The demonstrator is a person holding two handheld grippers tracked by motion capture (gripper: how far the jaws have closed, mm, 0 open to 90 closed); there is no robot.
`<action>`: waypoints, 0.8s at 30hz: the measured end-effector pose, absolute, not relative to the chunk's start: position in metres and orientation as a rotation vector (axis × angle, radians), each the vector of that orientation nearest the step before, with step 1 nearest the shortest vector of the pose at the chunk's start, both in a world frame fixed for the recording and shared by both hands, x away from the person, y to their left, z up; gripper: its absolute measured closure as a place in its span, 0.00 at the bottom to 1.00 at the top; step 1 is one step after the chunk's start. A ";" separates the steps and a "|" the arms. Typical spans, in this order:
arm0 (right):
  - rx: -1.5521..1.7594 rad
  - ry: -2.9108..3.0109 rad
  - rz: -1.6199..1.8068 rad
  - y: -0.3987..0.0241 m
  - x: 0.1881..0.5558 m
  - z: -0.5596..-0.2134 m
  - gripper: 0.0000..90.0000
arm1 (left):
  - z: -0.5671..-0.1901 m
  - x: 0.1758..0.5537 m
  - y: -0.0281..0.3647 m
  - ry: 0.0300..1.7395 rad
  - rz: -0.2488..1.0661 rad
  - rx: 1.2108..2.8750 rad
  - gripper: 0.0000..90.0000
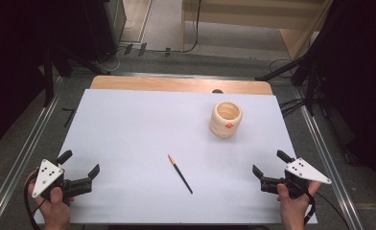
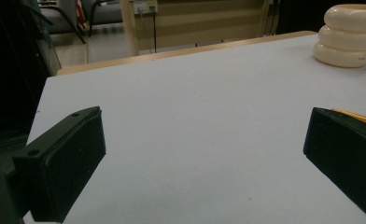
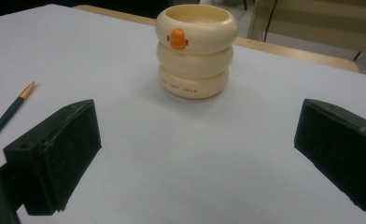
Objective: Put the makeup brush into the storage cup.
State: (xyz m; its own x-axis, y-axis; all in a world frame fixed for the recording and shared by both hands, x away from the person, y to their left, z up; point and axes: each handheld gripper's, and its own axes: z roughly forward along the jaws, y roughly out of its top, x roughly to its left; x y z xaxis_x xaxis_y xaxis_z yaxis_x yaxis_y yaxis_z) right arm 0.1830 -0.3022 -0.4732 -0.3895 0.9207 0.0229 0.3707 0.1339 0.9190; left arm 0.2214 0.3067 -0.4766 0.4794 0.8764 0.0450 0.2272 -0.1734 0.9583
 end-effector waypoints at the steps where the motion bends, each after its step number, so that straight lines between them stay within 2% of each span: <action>1: 1.236 1.865 1.232 -0.298 0.187 -0.469 0.01 | -0.476 0.221 0.306 0.956 0.774 1.675 0.00; 24: 1.230 2.214 1.080 -0.215 0.233 -0.448 0.02 | -0.475 0.220 0.304 0.957 0.776 1.680 0.00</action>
State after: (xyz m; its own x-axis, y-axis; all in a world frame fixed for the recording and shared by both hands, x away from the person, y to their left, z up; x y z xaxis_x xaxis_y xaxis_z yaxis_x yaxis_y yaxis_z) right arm 0.2333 -0.2154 -0.4482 -0.5415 0.8401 0.0328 0.5433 0.3199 0.7762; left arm 0.2196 0.3043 -0.4751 0.4784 0.8768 0.0474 0.2278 -0.1761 0.9577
